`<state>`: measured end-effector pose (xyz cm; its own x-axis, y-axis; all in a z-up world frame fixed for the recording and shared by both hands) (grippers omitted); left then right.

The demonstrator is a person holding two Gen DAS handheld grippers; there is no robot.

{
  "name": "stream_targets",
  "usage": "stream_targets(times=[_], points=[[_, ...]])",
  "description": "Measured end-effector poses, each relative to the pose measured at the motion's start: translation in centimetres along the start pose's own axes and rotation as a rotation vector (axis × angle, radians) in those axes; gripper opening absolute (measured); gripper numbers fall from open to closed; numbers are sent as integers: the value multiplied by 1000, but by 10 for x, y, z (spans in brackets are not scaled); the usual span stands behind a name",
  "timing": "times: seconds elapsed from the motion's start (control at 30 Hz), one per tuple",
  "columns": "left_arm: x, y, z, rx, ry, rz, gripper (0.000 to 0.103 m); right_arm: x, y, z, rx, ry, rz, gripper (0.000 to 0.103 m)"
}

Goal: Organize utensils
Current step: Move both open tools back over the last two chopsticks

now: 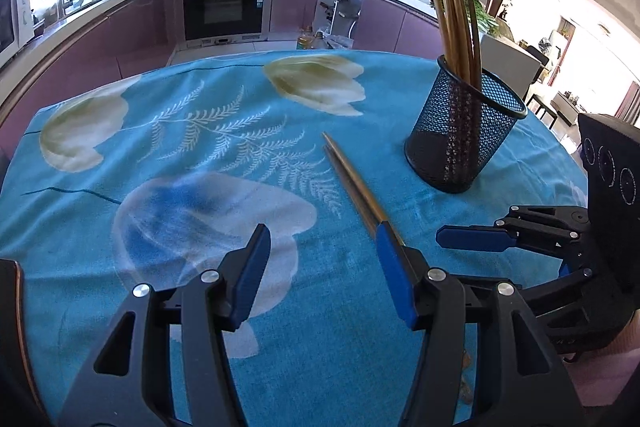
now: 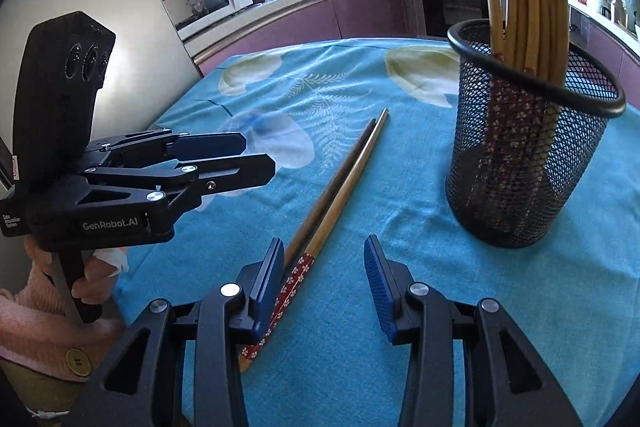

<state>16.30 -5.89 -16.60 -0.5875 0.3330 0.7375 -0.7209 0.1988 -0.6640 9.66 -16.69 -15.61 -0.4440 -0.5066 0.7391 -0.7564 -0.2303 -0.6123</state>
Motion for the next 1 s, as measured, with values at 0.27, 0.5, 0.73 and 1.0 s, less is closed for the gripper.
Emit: stream_targets(times=[0.27, 0.5, 0.73, 1.0], points=[[-5, 3, 2, -13, 9, -16, 54, 1, 6, 0, 29, 57, -12, 38], [-14, 3, 13, -47, 34, -38, 49, 6, 8, 12, -7, 71, -18, 36], [-33, 4, 32, -93, 72, -89, 41, 7, 8, 19, -27, 67, -17, 36], [-47, 0, 32, -109, 53, -116, 25, 6, 7, 19, -24, 68, -16, 35]])
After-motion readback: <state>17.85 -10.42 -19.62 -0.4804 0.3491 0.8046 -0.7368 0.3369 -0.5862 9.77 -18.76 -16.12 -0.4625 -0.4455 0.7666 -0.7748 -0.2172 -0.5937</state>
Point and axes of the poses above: each gripper's, at about its wrist camera, not at the fingertips, and x roughly against the way its jaws point, z to its right, y to its underside, the point moved 9 cm from there along -x, roughly the way its jaws point, and after that the axes turned 2 degrees about -x, right-handed, at the moved point
